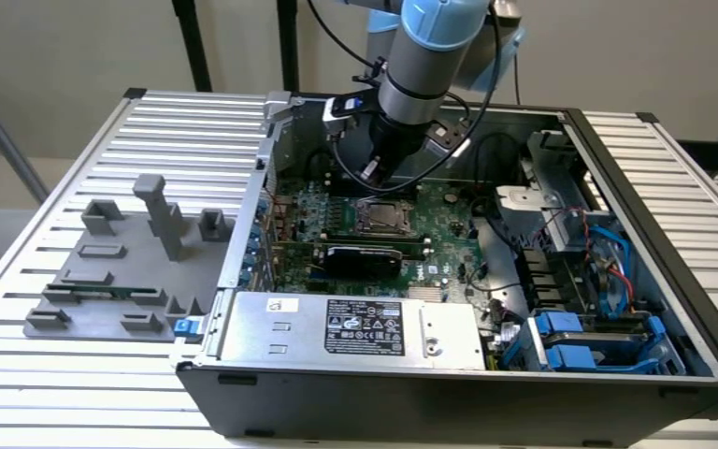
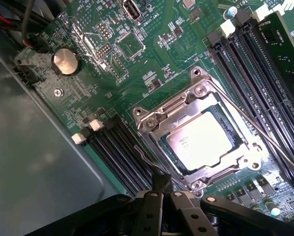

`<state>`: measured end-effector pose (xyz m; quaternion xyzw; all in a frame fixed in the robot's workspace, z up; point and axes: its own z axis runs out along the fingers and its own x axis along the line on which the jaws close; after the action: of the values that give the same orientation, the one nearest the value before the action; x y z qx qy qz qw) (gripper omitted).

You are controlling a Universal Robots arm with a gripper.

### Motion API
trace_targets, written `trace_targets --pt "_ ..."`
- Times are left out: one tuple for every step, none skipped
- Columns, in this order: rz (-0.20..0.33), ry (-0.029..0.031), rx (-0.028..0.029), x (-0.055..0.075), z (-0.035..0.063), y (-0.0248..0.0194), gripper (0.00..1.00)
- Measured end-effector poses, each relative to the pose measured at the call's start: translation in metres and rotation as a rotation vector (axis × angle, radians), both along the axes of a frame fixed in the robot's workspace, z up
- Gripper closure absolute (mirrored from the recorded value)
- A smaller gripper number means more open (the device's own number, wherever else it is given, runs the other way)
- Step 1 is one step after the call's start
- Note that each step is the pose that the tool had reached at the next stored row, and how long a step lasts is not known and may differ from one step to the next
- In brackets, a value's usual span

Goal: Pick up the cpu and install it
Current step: 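Install the first cpu locking lever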

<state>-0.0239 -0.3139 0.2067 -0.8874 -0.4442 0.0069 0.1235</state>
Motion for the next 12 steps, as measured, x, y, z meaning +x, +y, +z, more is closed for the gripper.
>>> trace_targets --pt "0.000 0.0000 -0.0001 0.0000 0.0000 0.0000 0.89" --pt "0.000 0.0000 -0.0001 0.0000 0.0000 0.0000 0.89" --pt "0.000 0.0000 -0.0001 0.0001 -0.0001 0.0000 0.89" --pt "0.000 0.0000 -0.0001 0.0001 -0.0002 0.0001 0.89" --pt "0.000 0.0001 -0.0001 0.0002 -0.0004 0.0000 0.89" --pt "0.000 0.0001 0.0000 0.0004 -0.0006 -0.0001 0.89" --pt "0.000 0.0001 0.0001 0.0006 -0.0008 -0.0002 0.89" --pt "0.000 0.0000 0.0001 0.0008 -0.0011 -0.0004 0.89" --pt "0.000 0.0000 0.0002 0.0011 -0.0014 -0.0007 0.89" --pt "0.000 0.0000 0.0000 0.0013 -0.0019 -0.0009 0.89" --pt "0.000 0.0000 0.0000 0.0016 -0.0026 -0.0011 0.89" --pt "0.000 0.0001 -0.0001 0.0019 -0.0032 -0.0013 0.89"
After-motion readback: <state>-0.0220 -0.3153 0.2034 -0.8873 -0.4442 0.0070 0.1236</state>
